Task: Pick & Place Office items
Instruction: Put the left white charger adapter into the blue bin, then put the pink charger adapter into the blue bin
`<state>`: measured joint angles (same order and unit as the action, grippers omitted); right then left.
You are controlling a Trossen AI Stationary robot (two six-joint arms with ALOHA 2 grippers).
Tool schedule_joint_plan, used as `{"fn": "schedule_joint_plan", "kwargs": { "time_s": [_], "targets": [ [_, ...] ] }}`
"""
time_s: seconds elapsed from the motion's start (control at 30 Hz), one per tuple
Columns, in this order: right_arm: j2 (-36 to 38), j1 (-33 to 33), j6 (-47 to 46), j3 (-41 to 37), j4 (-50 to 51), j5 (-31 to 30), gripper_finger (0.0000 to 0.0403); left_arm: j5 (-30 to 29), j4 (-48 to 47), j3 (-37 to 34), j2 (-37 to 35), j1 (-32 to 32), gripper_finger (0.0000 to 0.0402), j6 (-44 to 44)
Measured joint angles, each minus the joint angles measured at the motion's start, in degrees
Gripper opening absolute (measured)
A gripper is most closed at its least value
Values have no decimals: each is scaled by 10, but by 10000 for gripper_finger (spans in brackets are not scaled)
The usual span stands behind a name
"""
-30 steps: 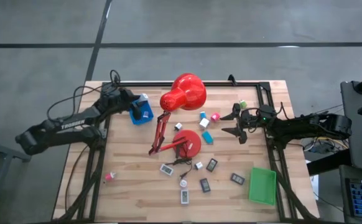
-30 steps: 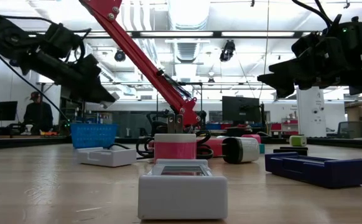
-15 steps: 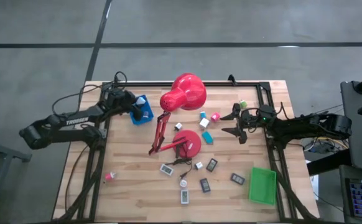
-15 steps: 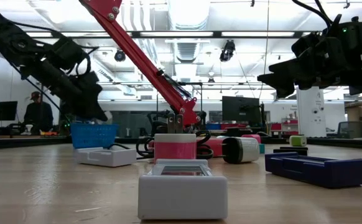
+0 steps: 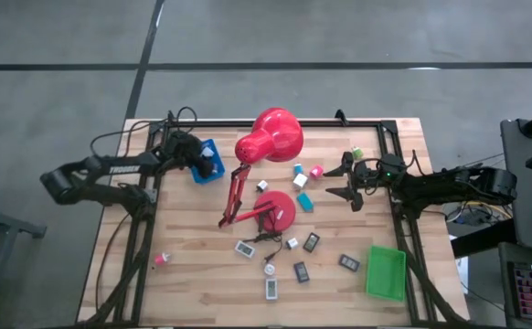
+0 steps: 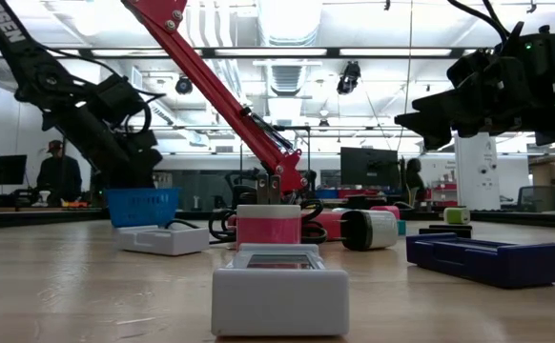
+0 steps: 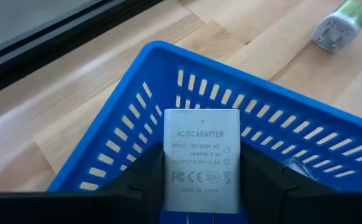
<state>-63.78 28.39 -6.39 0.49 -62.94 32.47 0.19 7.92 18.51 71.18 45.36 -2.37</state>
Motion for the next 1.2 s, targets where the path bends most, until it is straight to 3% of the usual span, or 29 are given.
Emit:
{"fn": "schedule_joint_plan", "kwargs": {
  "time_s": [0.57,0.83,1.2],
  "targets": [
    [0,0,0,0,1,0,246,0,-2,11,17,0,157,-21],
    [0,0,0,0,1,0,246,0,-2,11,17,0,226,-22],
    [0,0,0,0,2,0,246,0,-3,11,-44,-2,232,-21]
  ]
}}
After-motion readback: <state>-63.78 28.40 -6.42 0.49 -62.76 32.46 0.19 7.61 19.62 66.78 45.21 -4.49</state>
